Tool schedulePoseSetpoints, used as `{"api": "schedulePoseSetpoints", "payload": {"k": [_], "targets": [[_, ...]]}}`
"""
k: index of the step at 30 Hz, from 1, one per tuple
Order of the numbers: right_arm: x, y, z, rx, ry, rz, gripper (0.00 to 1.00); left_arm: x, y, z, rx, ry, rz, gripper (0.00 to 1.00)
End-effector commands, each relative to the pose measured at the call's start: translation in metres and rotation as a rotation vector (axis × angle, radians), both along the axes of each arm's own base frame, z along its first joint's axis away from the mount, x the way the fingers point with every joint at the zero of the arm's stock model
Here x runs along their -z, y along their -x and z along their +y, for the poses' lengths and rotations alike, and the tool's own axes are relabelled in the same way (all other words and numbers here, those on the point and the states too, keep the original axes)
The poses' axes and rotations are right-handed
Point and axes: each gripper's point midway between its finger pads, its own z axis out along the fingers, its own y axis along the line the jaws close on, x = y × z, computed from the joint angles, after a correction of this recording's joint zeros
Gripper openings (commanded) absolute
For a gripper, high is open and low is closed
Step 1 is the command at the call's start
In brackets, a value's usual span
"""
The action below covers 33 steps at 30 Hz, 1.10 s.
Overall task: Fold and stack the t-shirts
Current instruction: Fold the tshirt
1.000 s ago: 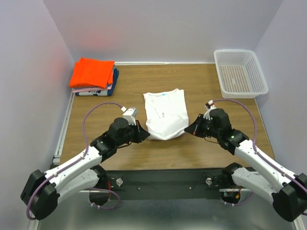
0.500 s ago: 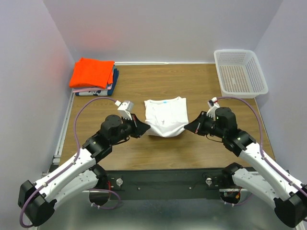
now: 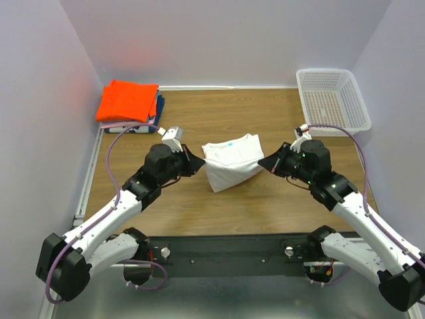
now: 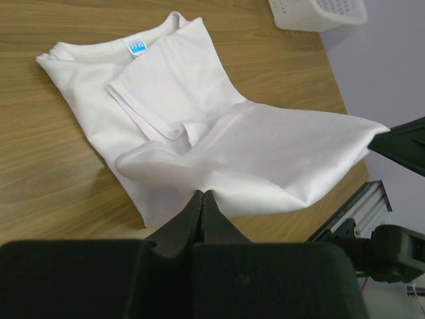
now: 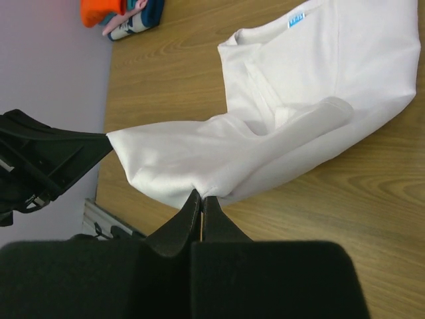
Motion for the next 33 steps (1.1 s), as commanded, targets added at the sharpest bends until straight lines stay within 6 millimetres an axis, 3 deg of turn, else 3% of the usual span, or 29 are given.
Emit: {"api": "schedulePoseSetpoints", "payload": {"k": [1, 11, 19, 22, 25, 27, 28, 33], "targets": [[-0.01, -0.02, -0.006, 0.071, 0.041, -0.03, 0.01, -0.016, -0.015, -0.003, 0.024, 0.036, -0.054, 0.0], [-0.024, -0.062, -0.009, 0.176, 0.103, -0.063, 0.01, -0.004, -0.053, -0.002, 0.041, 0.007, -0.033, 0.0], [-0.011, -0.097, -0.002, 0.215, 0.167, -0.036, 0.01, 0.008, -0.082, -0.001, 0.035, -0.012, 0.0, 0.0], [-0.018, -0.114, -0.003, 0.24, 0.178, -0.051, 0.01, 0.016, -0.098, 0.006, -0.016, -0.035, 0.018, 0.0], [-0.012, -0.132, -0.004, 0.252, 0.185, -0.034, 0.01, 0.028, -0.115, 0.013, -0.048, -0.058, 0.05, 0.0], [0.004, -0.141, 0.0, 0.232, 0.193, 0.006, 0.01, 0.025, -0.124, 0.011, -0.043, -0.062, 0.042, 0.0], [0.005, -0.148, -0.002, 0.239, 0.19, 0.012, 0.01, 0.036, -0.127, 0.008, -0.033, -0.07, 0.065, 0.0], [0.032, -0.175, -0.002, 0.236, 0.2, 0.067, 0.01, 0.051, -0.145, 0.003, -0.021, -0.092, 0.097, 0.0]]}}
